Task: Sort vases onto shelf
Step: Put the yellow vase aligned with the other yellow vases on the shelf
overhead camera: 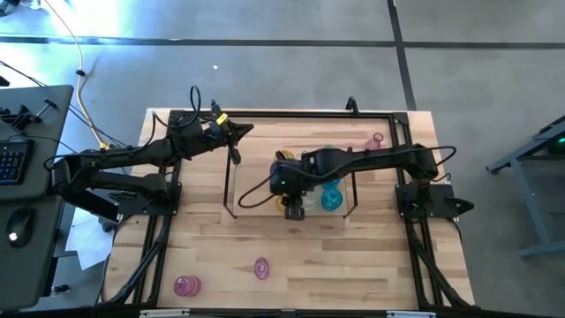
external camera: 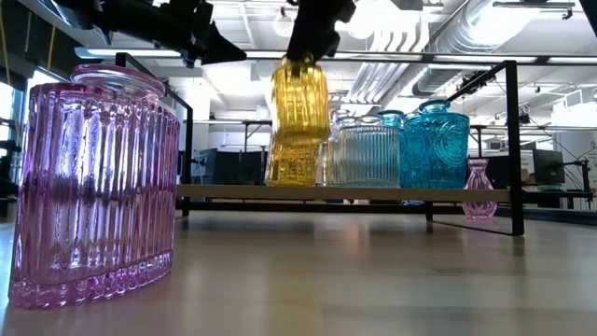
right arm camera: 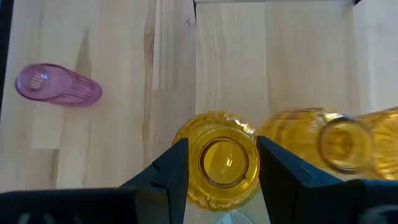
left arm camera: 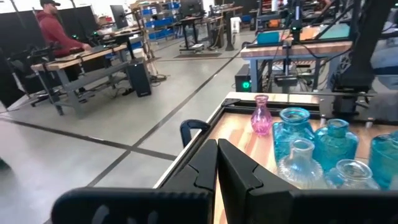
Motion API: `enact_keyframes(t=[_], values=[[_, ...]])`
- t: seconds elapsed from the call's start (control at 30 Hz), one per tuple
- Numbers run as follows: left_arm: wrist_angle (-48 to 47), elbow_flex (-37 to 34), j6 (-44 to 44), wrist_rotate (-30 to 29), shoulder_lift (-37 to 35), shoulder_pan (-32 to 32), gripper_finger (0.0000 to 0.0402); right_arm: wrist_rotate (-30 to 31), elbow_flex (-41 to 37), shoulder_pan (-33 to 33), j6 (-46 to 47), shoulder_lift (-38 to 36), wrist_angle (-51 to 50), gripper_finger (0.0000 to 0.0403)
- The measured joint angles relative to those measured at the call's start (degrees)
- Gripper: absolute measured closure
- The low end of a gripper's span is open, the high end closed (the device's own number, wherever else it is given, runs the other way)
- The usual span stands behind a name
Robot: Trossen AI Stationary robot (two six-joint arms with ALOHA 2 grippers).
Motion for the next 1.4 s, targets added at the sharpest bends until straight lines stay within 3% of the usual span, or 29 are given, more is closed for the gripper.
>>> enact_keyframes(t=[0.3, 0.83, 1.17, 1.4], values=[[-0.01, 0.0, 0.05, -1.59, 0.0, -1.74, 0.0398, 4.28, -6.45, 0.39, 0.51, -0.07, 5.46, 0.0269], [-0.13, 0.0, 0.01, -1.68, 0.0, -1.74, 0.0398, 6.55, -10.81, 0.39, 2.34, -0.28, 9.46, 0.0267], [-0.21, 0.0, 0.03, -1.62, 0.0, -2.82, 0.0399, 7.91, -11.05, 0.39, 2.47, -0.31, 9.2, 0.0185], [-0.26, 0.0, 0.04, -1.57, 0.0, -2.86, 0.0398, 7.87, -8.71, 0.48, 1.89, -0.04, 7.92, 0.017]])
